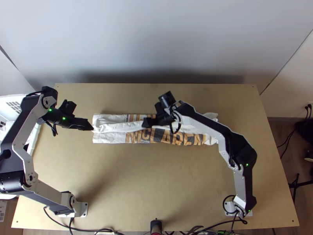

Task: Fold the t-shirt

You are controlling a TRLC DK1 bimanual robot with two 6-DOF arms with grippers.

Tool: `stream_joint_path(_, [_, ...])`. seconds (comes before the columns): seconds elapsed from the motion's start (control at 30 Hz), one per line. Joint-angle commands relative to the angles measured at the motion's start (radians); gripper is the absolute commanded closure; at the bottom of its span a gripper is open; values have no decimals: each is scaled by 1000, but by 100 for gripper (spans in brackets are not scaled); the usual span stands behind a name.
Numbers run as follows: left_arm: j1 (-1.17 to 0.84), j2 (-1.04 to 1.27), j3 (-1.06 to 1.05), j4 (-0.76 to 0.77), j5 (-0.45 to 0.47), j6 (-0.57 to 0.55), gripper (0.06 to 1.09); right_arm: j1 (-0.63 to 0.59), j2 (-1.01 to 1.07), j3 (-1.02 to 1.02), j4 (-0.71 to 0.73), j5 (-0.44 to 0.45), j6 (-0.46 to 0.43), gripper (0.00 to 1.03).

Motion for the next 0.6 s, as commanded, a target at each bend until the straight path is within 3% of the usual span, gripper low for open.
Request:
stream_joint_path(0.0, [-7,-17,-33,4,-1,10,10,-30,-35,1,131,102,-3,5])
stream_joint_path(0.27, [-13,-32,-74,17,-1,10,10,-47,-119,-108,206,147,-26,5])
stream_joint_path(0.47, [-24,-45,-79,-19,2,30,10,-64,-192,-139,154,139,24,5])
stream_joint_path(0.57, [-45,1,-74,-80,23,31,10,-61,-184,-137,113,92,70,5])
